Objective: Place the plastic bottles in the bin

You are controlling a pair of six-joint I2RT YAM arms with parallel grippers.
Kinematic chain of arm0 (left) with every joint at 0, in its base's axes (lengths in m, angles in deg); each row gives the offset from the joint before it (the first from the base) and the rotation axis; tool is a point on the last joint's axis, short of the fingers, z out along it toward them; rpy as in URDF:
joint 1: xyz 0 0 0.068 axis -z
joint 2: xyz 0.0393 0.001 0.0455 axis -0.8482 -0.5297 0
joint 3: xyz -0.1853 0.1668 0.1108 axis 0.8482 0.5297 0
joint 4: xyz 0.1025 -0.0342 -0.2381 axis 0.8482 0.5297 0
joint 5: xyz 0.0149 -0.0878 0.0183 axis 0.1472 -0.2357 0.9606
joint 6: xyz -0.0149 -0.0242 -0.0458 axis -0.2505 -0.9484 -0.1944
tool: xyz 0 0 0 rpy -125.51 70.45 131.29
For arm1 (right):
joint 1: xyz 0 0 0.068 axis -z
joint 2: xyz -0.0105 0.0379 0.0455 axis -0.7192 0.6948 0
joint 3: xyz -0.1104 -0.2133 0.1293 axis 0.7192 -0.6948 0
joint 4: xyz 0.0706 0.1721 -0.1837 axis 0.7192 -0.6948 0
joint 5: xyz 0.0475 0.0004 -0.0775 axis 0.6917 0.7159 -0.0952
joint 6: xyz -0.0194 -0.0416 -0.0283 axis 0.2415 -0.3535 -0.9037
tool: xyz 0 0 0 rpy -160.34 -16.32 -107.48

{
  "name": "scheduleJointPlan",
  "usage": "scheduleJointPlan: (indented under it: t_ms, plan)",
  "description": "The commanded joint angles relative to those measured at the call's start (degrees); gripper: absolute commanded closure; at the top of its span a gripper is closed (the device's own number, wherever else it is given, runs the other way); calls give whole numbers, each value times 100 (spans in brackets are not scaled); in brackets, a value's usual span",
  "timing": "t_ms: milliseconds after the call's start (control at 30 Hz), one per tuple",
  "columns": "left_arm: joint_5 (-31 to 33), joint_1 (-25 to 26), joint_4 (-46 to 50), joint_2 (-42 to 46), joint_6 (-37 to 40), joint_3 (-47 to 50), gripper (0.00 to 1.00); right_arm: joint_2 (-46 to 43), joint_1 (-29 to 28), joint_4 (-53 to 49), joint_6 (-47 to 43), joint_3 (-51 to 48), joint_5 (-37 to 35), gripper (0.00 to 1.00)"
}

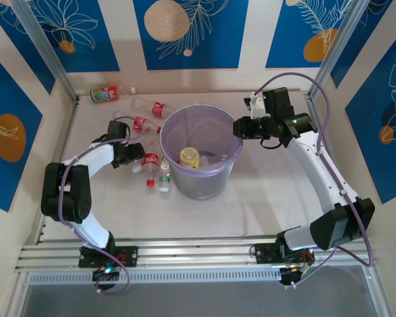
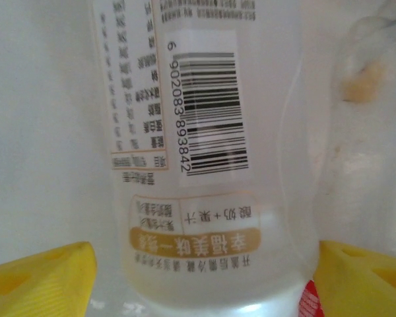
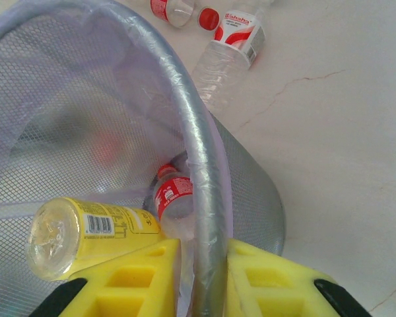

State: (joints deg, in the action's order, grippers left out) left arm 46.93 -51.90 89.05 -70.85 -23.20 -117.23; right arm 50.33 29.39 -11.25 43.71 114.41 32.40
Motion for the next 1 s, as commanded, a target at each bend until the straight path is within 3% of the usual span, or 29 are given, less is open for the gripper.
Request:
scheduleJointPlan:
  t_ms: [0, 300, 667, 967]
  plan:
    - [229, -33, -188, -163, -66, 123, 20, -117, 13, -60, -65, -28, -6, 79]
    - [251, -32, -357, -280, -139, 184, 33, -128, -3, -116, -79, -16, -67, 79]
    - [406, -28, 920, 1351, 647, -417, 47, -111, -37, -57, -44, -29, -59, 79]
    - [-279, 209, 2016, 2561, 935, -1645, 64, -91, -106, -91, -17, -26, -172, 79]
